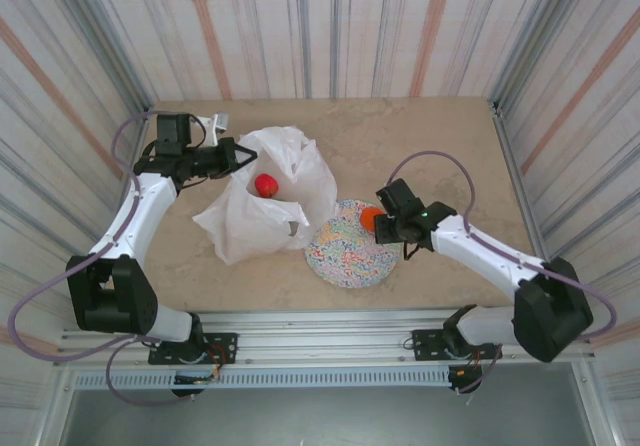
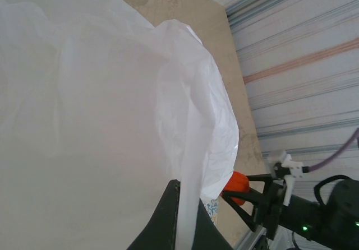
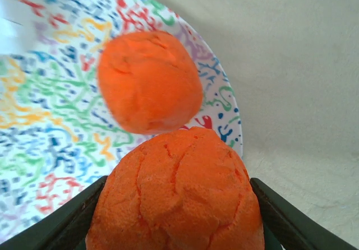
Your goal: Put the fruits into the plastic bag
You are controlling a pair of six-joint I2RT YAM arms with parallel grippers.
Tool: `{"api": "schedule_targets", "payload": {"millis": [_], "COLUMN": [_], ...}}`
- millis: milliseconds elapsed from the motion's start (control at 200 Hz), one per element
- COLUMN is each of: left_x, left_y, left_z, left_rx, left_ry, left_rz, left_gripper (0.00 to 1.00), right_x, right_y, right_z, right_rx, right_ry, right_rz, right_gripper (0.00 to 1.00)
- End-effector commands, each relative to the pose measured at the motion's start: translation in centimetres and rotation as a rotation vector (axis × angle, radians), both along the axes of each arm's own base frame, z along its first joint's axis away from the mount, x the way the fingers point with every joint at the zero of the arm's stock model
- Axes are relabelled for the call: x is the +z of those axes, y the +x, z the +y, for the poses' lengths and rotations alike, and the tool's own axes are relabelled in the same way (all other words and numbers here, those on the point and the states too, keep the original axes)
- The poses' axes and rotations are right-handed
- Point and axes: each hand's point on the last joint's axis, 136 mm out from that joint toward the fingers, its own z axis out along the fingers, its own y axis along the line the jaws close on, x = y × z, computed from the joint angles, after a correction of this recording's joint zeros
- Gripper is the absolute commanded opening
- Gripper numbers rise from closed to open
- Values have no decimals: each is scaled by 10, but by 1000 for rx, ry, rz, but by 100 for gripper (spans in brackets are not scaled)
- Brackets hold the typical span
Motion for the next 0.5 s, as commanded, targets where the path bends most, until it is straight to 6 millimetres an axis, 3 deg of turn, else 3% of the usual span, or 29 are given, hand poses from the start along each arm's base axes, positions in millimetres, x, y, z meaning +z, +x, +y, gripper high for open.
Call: {"api": "schedule_targets", "payload": {"millis": [0,200,321,496], "left_x": [7,8,9,10], "left_y": [-1,-2,-2,-3], "left_z": [-4,-5,-4,-5], "left_rx": [-25,-26,-26,-29], "left_ry": [-13,-16,-15,-19], "left_rz": [-8,-8,-13,-11], "left_gripper": [0,0,0,0], "right_x": [29,75,78,66], "right_y": [-3,11,18,26], "right_z": [26,82,114,154], "right_rx": [72,188,250,316], "right_ry": [136,295,312,330], "right_rz": [-59,-158,-155,-125], "right_gripper": [62,61,61,61]}}
